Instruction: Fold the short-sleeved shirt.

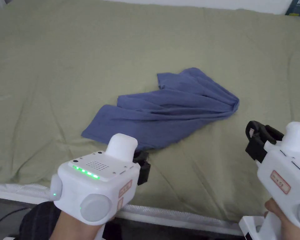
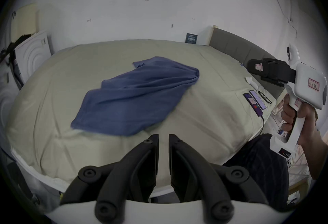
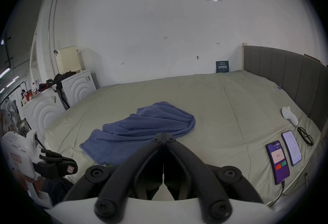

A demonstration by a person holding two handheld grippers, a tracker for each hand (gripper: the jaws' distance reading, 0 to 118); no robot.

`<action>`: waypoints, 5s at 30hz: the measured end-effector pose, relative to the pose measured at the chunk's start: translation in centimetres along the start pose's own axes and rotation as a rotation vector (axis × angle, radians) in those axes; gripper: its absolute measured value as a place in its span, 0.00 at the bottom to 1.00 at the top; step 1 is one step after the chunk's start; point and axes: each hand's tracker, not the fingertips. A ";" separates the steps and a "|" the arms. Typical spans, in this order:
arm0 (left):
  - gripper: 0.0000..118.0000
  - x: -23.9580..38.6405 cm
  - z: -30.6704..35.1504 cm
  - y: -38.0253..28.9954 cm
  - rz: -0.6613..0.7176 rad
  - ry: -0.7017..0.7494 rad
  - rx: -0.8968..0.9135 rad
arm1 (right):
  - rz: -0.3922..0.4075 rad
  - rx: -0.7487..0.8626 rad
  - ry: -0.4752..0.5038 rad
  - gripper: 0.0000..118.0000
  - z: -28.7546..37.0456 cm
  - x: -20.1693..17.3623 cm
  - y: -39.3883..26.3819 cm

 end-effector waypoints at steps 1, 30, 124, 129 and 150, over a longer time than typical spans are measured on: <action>0.11 -0.6 0.3 0.1 0.016 0.009 -0.009 | 0.003 -0.001 0.005 0.01 0.1 -0.3 0.0; 0.78 -17.0 -22.5 19.0 0.223 0.091 -0.351 | 0.034 -0.114 0.100 0.01 -10.7 0.3 0.0; 0.09 -16.0 1.0 41.9 0.111 0.210 0.664 | -0.102 0.295 0.037 0.08 -14.4 7.8 51.6; 0.09 -15.8 0.4 44.1 0.147 0.199 0.699 | -0.116 0.356 0.024 0.08 -14.6 9.0 54.1; 0.09 -18.8 -14.4 36.5 0.231 0.123 0.416 | -0.143 0.246 0.070 0.08 -21.0 11.7 43.6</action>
